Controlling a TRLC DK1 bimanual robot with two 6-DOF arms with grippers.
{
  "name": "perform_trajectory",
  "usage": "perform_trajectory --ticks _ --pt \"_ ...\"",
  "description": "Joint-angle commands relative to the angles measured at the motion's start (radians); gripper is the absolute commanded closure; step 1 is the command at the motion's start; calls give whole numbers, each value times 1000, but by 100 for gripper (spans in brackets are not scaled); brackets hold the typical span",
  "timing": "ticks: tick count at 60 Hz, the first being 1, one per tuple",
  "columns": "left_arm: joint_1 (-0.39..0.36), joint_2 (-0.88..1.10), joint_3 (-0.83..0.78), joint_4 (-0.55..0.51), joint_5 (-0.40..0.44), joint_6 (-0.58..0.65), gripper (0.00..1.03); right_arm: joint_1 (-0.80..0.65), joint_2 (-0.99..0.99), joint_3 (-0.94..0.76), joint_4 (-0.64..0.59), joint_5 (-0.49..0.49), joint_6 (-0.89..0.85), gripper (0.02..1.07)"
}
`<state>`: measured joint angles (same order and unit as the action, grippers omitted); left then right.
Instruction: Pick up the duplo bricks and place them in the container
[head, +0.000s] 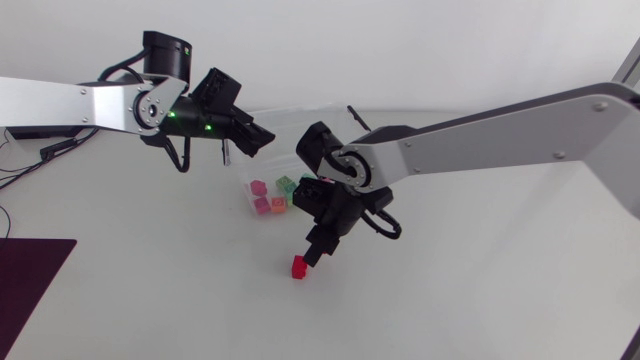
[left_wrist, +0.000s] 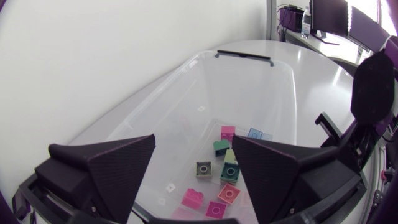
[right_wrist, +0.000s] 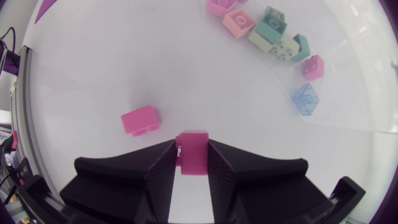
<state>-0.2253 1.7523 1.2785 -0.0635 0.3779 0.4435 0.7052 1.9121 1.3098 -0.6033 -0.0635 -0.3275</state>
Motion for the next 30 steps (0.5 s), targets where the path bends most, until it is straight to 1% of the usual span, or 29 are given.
perform_trajectory --ticks 1,4,5,10,13,14,19,22,28,30 --pt "-3 -109 36 -36 15 -31 5 -7 -79 -15 -21 5 25 97" --pt "-3 -146 36 -73 23 -31 5 -15 -110 -7 -29 5 25 97" --pt "-3 -183 35 -117 38 -31 5 -27 -139 5 -33 5 24 97" --pt "-6 -238 22 -203 56 -19 5 -44 -182 34 -52 5 21 97" --pt "-9 -274 -5 -243 72 0 5 -52 -205 51 -52 5 16 97" --pt "-16 -292 -22 -271 75 14 5 -58 -216 65 -53 5 16 97" --pt "-31 -332 -71 -354 78 67 5 -70 -243 95 -49 5 15 97" --pt "-45 -350 -114 -384 78 104 5 -75 -251 115 -44 5 15 97" --pt "-72 -372 -211 -394 73 155 5 -84 -259 144 5 4 15 97" --pt "-92 -372 -260 -394 72 189 5 -93 -252 161 33 1 15 97"
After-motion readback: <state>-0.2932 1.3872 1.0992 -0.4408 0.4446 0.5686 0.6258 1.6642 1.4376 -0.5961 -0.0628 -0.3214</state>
